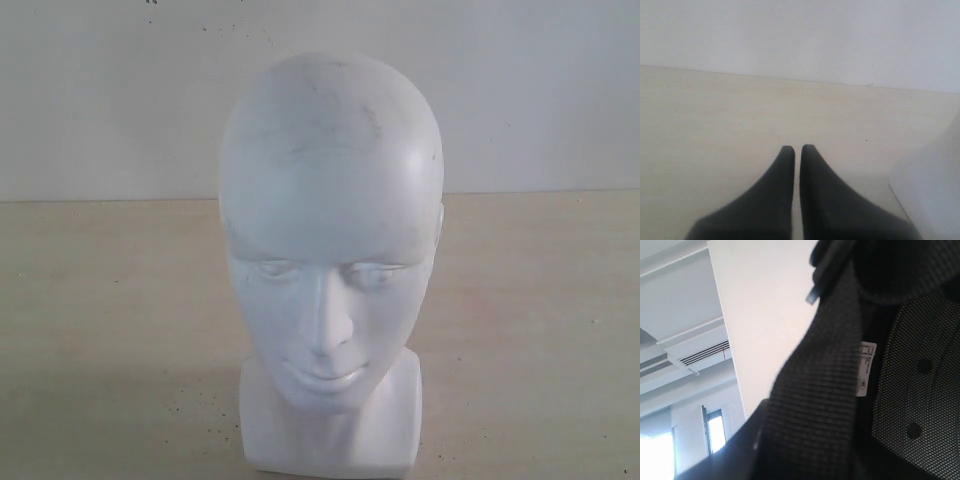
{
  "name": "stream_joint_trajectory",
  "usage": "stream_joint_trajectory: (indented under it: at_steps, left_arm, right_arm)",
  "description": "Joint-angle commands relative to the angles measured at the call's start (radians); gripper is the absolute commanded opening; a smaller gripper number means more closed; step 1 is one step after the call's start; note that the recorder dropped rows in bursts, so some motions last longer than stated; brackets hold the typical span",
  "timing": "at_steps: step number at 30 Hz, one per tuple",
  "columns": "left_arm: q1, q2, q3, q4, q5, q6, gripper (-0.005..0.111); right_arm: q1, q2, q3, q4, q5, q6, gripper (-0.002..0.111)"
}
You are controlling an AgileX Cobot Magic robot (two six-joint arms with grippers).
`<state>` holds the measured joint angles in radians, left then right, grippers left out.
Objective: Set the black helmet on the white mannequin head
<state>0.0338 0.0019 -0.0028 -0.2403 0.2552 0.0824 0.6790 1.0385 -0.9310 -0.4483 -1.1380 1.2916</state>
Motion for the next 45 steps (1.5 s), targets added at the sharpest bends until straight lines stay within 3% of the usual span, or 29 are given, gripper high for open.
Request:
stream_joint_trajectory:
  at_steps: [1, 24, 30, 35, 39, 45]
  left_arm:
    - [0.004, -0.002, 0.003, 0.002, 0.000, 0.005, 0.004]
    - [0.004, -0.002, 0.003, 0.002, -0.012, 0.005, 0.004]
    - [0.004, -0.002, 0.003, 0.002, -0.324, 0.049, 0.004]
    - [0.004, -0.002, 0.003, 0.002, -0.505, 0.049, 0.004]
    - [0.004, -0.002, 0.003, 0.002, -0.589, 0.047, 0.004]
    - [0.004, -0.002, 0.003, 0.002, -0.592, 0.040, 0.004]
  right_arm:
    - [0.001, -0.006, -0.025, -0.013, -0.083, 0.027, 0.000]
    - [0.001, 0.089, -0.060, -0.059, -0.083, 0.177, 0.000]
    - [0.003, 0.091, -0.058, -0.061, -0.083, 0.173, 0.000]
    - [0.003, 0.091, -0.058, -0.059, -0.083, 0.172, 0.000]
    - [0.003, 0.091, -0.058, -0.061, -0.083, 0.170, 0.000]
    - [0.003, 0.091, -0.058, -0.065, -0.083, 0.163, 0.000]
